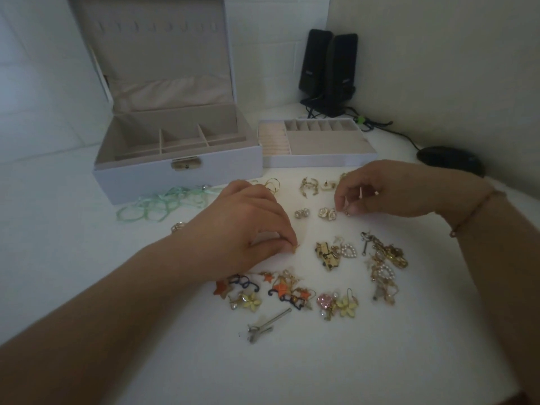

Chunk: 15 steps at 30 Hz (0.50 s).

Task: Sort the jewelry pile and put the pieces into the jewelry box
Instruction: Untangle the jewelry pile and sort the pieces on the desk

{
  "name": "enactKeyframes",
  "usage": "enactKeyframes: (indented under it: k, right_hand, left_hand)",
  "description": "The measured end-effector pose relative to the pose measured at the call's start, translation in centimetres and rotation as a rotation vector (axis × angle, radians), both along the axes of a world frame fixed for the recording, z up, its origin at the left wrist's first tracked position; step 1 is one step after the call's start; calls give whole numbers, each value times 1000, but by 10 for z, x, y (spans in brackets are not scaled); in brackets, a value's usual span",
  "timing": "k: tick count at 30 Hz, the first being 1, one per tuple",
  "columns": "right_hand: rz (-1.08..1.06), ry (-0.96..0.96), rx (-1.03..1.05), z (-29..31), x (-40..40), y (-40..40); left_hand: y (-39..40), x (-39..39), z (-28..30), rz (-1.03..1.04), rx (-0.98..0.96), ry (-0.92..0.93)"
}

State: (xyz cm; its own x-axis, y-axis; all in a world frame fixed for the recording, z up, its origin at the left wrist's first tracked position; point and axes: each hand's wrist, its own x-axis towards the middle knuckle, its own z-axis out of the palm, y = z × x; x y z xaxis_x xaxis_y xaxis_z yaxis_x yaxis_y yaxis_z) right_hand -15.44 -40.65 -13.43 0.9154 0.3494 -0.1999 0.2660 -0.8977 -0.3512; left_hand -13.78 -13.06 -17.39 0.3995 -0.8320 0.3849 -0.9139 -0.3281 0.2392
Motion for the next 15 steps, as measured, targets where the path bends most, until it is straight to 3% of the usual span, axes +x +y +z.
enactKeyframes:
  k: [3, 5, 8, 11, 15]
  right_hand:
    - [-53, -133, 7, 6, -4, -2]
    - [-95, -254, 142, 15, -10, 4]
    - [-48, -251, 436, 24, -25, 36]
    - [26, -296, 532, 19, -35, 72]
    - [-20, -360, 681, 14, -33, 82]
  left_hand:
    - [-2, -1, 0, 23, -36, 12]
    - [-4, -4, 3, 73, -111, 69]
    - [-8, -10, 9, 178, -365, 284]
    - [-12, -17, 12, 212, -573, 342]
    - [-12, -17, 13, 251, -701, 412]
